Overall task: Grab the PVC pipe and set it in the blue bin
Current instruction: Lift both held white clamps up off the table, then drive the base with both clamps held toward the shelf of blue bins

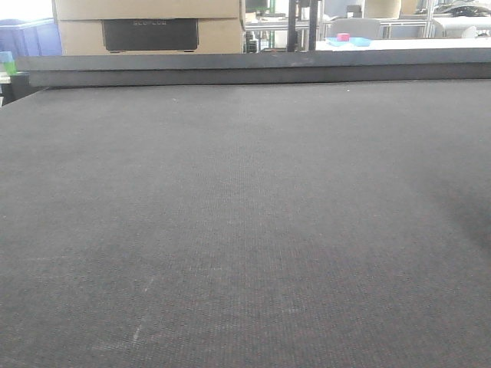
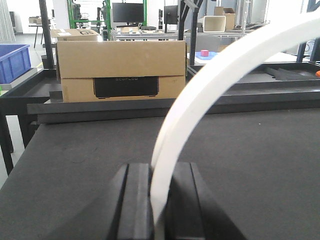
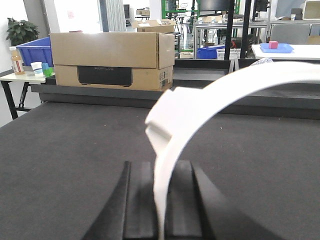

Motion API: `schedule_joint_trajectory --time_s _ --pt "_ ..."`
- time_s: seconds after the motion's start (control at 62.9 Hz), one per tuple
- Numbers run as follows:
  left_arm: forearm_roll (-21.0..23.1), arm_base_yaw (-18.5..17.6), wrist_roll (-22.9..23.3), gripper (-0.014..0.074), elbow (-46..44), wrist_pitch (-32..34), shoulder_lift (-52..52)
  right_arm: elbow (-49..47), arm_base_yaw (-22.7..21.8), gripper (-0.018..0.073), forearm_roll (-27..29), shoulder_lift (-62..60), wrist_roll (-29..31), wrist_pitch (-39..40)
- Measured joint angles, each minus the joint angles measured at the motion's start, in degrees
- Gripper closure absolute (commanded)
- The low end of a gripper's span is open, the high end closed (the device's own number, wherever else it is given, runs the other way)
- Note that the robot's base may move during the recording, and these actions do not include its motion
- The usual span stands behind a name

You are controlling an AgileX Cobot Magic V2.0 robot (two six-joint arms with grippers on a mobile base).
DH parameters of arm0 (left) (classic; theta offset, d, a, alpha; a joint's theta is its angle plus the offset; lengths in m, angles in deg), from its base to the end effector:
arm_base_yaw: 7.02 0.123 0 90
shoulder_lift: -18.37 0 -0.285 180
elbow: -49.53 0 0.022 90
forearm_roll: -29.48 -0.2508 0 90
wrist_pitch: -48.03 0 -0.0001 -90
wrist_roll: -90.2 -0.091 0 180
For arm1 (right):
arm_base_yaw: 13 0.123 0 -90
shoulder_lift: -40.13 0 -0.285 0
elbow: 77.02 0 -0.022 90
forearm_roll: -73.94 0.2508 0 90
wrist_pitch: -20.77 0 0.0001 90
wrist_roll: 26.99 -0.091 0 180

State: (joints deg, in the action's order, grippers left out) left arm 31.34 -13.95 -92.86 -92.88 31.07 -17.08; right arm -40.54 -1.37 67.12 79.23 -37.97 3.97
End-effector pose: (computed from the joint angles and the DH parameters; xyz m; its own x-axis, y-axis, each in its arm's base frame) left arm 0.0915 -0.0120 0.3824 0.0031 0.0221 -0.9998 0.1300 0.9913 0.0224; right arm 0.1056 0.0185 0.3828 -0.0517 0.0685 -0.9963 -0.1644 0.9835 0.0761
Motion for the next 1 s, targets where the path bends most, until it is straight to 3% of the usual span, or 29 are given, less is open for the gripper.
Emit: schedule_joint_trajectory --time_s 1.002 --pt "0.00 0.00 0.00 0.0707 0.00 0.00 0.00 0.00 0.00 0.0727 0.00 -0.05 0.00 -0.42"
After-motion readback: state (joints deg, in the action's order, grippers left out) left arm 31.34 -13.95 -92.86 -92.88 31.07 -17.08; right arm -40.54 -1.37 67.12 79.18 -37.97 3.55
